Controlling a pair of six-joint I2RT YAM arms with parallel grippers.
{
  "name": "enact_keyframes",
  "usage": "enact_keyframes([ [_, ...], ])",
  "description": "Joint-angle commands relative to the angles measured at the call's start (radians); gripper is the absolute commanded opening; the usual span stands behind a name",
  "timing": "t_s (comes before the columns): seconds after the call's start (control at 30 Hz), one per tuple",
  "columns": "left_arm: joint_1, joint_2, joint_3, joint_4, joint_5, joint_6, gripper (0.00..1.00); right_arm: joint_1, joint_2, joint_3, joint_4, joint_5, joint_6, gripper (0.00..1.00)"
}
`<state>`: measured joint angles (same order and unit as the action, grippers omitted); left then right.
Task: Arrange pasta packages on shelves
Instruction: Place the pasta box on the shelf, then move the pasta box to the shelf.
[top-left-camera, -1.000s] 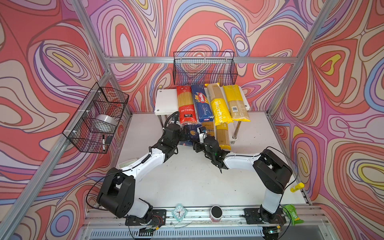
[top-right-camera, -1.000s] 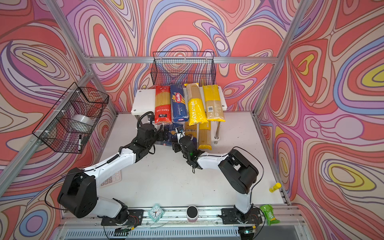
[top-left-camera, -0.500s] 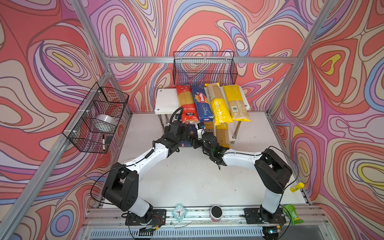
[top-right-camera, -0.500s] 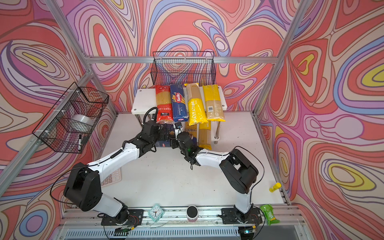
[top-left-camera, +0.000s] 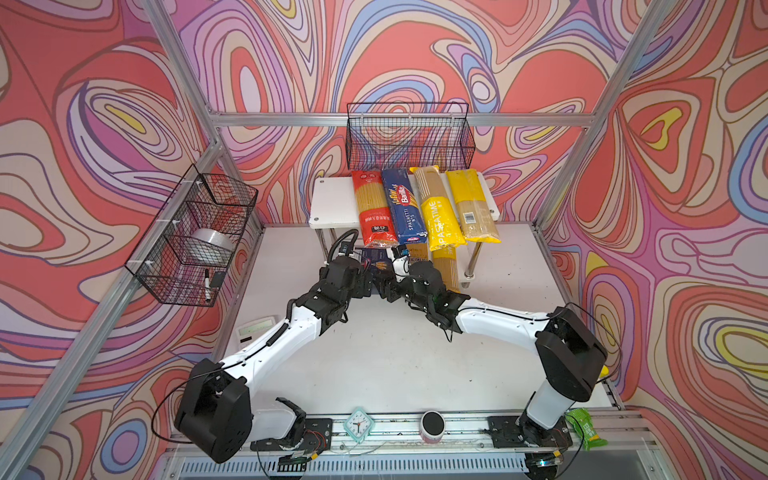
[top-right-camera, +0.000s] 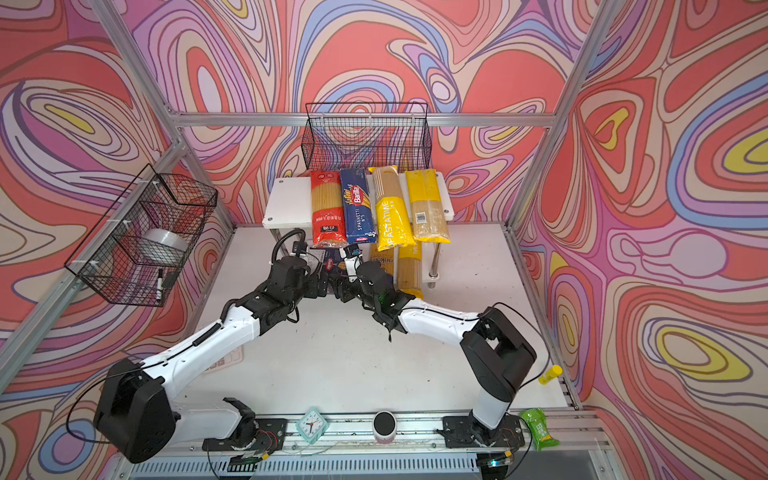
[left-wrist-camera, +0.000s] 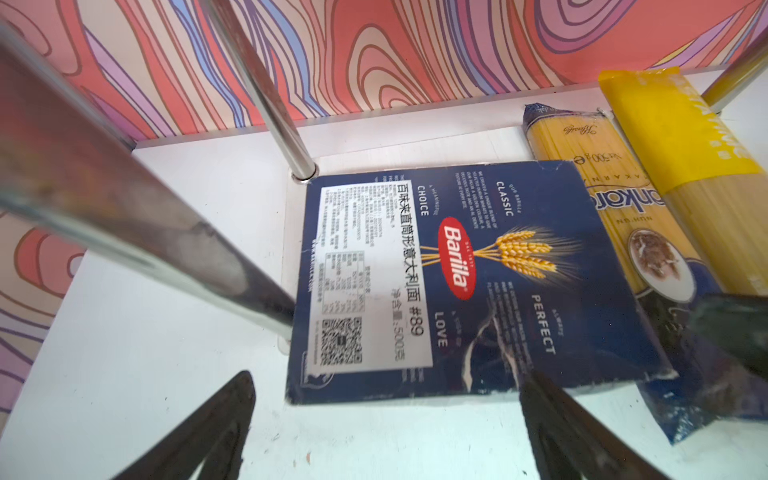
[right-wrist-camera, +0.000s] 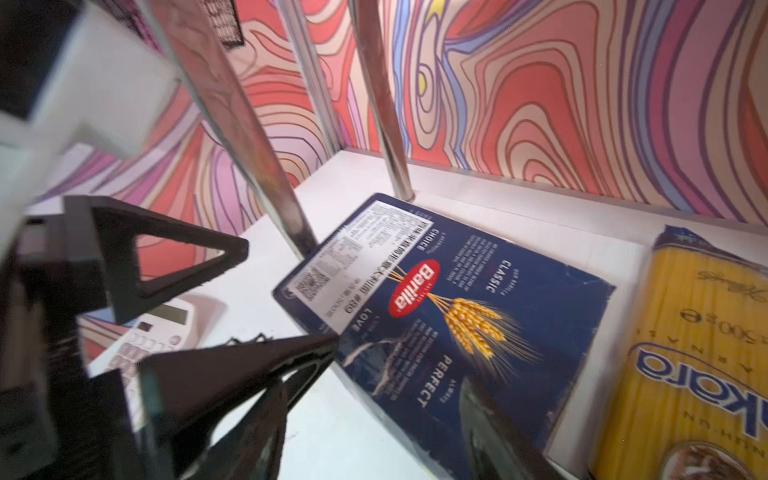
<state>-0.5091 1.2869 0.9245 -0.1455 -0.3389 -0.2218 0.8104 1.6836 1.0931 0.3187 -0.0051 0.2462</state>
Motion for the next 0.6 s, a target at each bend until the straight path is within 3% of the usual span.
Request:
enact_keyframes([
  [0.0, 0.0, -0.077, -0.03, -0.055, 0.013, -0.04, 1.0, 0.02, -0.039, -0.048, -0.05, -0.1, 0.023, 0.66],
  [0.3, 0.07, -0.273, -0.14, -0.171, 0.094, -0.131, 1.0, 0.055, 0.027, -0.074, -0.001, -0.236, 0.047, 0.62],
  [0.57, 0.25, -0.427, -0.278, -0.17, 0.207, -0.194, 1.0, 0.057, 0.198, 0.01, 0.049, -0.278, 0.066, 0.62],
])
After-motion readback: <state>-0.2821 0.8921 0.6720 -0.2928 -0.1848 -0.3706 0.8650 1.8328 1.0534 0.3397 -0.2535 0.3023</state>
